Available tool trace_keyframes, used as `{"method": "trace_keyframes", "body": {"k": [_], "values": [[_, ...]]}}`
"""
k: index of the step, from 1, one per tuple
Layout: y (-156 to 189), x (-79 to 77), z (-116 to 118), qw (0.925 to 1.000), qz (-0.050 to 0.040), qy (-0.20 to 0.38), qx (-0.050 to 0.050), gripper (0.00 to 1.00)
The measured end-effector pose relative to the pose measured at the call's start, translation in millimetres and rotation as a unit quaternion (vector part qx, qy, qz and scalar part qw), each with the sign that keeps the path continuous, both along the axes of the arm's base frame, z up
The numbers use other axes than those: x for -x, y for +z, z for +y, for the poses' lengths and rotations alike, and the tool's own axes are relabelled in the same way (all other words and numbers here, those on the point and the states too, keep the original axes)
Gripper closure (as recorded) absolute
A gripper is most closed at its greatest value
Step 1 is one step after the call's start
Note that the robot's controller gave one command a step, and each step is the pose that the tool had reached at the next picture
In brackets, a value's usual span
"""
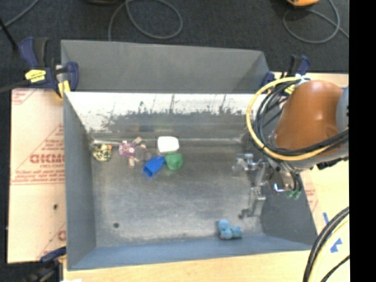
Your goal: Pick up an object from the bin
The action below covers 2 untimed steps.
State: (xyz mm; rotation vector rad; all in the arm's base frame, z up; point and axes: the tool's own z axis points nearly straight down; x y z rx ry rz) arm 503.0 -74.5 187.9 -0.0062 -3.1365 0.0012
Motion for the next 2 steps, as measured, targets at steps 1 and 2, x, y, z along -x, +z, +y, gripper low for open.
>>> {"method": "trace_keyframes", "body": {"k": [1, 2], "values": [[4, -1.7, 0, 1.0, -0.004, 0.001, 0.001, 0.0], [-52, 9.4, 14, 0.9997, -0.0058, -0.023, 0.0, 0.0]]}}
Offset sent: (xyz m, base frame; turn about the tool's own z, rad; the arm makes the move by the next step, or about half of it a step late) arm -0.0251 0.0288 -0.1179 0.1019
